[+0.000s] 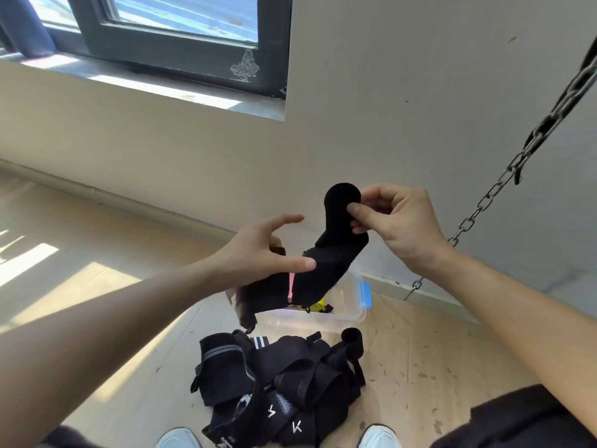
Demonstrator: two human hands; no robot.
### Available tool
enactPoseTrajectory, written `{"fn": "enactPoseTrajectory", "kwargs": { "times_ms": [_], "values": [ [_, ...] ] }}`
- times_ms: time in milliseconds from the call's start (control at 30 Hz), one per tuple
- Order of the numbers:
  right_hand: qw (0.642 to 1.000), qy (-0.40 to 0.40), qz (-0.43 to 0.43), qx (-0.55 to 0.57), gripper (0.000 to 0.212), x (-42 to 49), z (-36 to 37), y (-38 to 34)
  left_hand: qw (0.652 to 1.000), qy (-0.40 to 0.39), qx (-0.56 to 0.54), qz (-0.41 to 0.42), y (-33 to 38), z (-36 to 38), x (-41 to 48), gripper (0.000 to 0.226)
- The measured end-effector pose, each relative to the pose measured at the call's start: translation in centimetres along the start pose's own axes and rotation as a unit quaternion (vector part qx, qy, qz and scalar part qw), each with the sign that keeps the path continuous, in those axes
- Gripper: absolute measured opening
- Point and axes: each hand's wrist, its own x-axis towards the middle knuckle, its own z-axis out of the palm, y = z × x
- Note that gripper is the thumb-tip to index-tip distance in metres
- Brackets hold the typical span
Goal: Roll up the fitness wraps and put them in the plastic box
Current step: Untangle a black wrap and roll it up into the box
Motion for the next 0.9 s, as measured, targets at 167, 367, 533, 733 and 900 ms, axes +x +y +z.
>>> {"fn": "enactPoseTrajectory", "kwargs": {
  "times_ms": [167, 367, 533, 733, 900],
  "values": [
    [1.0, 0.0, 0.005, -0.002, 0.01, -0.1, -0.1, -0.1, 0.996, -0.07, 0.024, 0.051, 0.8, 1.5, -0.2, 0.012],
    [0.988, 0.051, 0.047, -0.137, 0.015, 0.8, -1.4, 1.2, 0.986, -0.016, 0.146, 0.077, -0.1, 2.2, -0.7, 0.018],
    [0.987, 0.083, 0.078, -0.115, 0.006, 1.4, -2.1, 1.7, 0.975, -0.175, 0.132, 0.034, -0.6, 2.3, -1.5, 0.028],
    [0.99, 0.042, 0.13, -0.019, 0.006, 0.8, -1.5, 1.9, 0.99, -0.13, -0.049, -0.014, -0.6, 0.3, -0.7, 0.015],
    [0.983, 0.014, 0.169, 0.063, 0.007, -0.1, -0.8, 1.4, 0.987, -0.112, -0.117, -0.012, -0.7, -0.5, -0.6, 0.021]
  ]
}}
